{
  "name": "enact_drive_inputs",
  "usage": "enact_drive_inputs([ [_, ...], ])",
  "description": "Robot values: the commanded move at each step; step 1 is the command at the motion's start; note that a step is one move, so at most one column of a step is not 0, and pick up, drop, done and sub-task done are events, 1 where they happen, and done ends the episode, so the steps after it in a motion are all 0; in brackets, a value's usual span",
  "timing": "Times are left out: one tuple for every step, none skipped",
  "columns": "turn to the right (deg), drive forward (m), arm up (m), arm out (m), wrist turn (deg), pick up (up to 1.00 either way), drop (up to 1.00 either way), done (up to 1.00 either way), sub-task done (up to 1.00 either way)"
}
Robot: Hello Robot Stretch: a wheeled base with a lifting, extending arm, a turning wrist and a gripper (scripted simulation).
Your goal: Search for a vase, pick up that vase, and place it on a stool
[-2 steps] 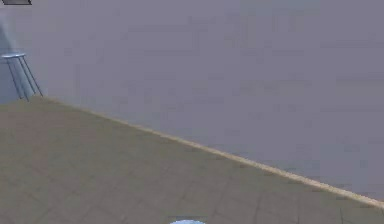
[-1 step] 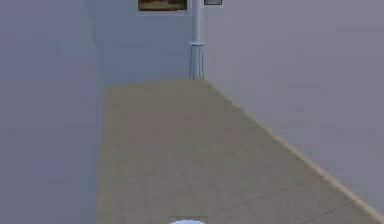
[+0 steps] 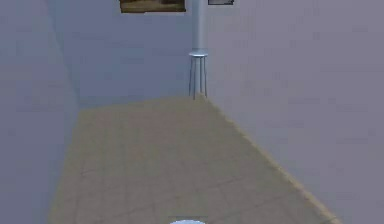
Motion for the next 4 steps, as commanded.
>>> enact_drive_inputs([
  [0.0, 1.0, 0.0, 0.0, 0.0, 0.0, 0.0, 0.0, 0.0],
  [0.0, 1.0, 0.0, 0.0, 0.0, 0.0, 0.0, 0.0, 0.0],
  [0.0, 0.8, 0.0, 0.0, 0.0, 0.0, 0.0, 0.0, 0.0],
  [3.0, 0.0, 0.0, 0.0, 0.0, 0.0, 0.0, 0.0, 0.0],
])
